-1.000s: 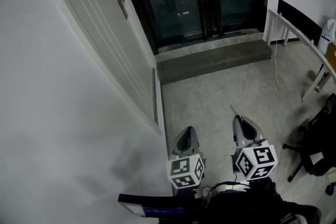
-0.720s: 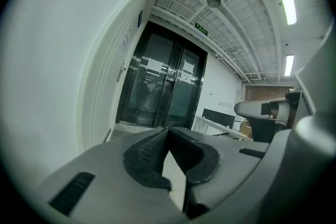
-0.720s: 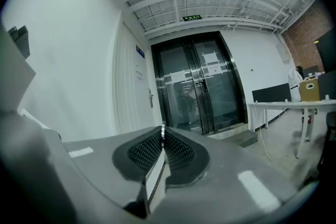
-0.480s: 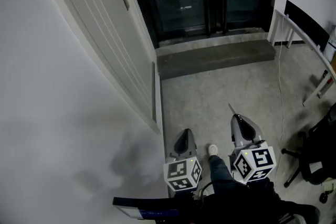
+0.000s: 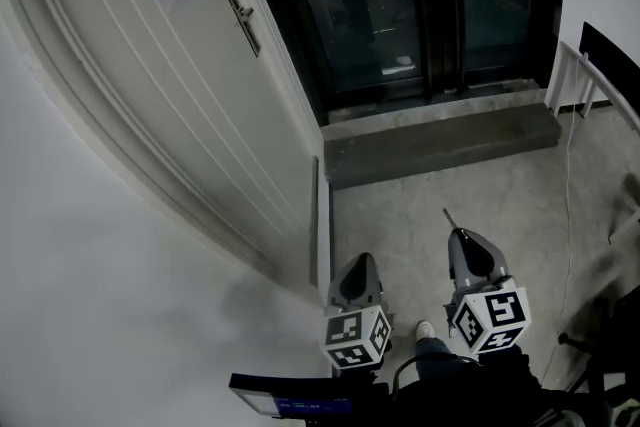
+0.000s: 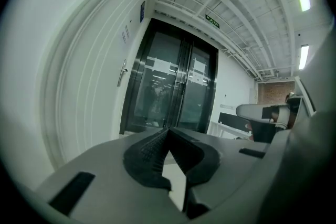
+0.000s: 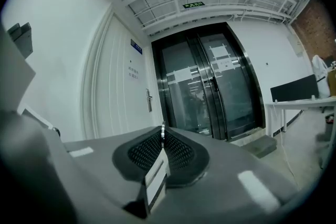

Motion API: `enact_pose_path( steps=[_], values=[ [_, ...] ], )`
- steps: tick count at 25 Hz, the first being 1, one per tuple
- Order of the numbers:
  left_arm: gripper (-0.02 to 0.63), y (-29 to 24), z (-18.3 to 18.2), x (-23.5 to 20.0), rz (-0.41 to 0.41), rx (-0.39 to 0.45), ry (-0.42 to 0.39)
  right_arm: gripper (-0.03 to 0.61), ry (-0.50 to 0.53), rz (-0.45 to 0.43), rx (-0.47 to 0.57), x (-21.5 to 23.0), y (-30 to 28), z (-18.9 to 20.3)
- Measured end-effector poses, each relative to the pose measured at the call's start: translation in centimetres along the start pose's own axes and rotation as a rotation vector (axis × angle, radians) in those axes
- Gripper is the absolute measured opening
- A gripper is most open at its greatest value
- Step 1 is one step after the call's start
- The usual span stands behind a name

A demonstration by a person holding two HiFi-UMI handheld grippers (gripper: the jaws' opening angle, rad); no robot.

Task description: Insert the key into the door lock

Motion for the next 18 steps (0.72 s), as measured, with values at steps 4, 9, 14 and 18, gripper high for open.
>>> enact_pose_path(
  steps=[4,9,14,18],
  values=[
    [0.002,-8.3,-3.4,0.1,-0.014,0.030,-0.001,0.012,0.026,-0.022,0.001,4.0,-7.3,-2.2],
    [0.002,-16.1,-5.4,1.0,-0.015,0.049,0.002,0.012,0.033,-0.051,0.011,8.4,-14.1,-4.0],
    [0.002,-22.1,-6.7,-0.7,-0.046,0.040,0.017,0.012,0.015,-0.065,-0.014,10.6,-19.7,-4.0],
    [0.002,-27.3,-7.4,-2.1,-0.050,0.036,0.014,0.012,0.010,-0.076,-0.013,12.0,-24.9,-3.7]
  ],
)
Point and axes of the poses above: the fingertips, and each gripper's own axes: y backward along the fingers, x to its right, z out of its underside, the point moved 5 cm from there along y, backward along the fingers, and after that the axes turned 2 degrees about -z, right-handed, at the moved point
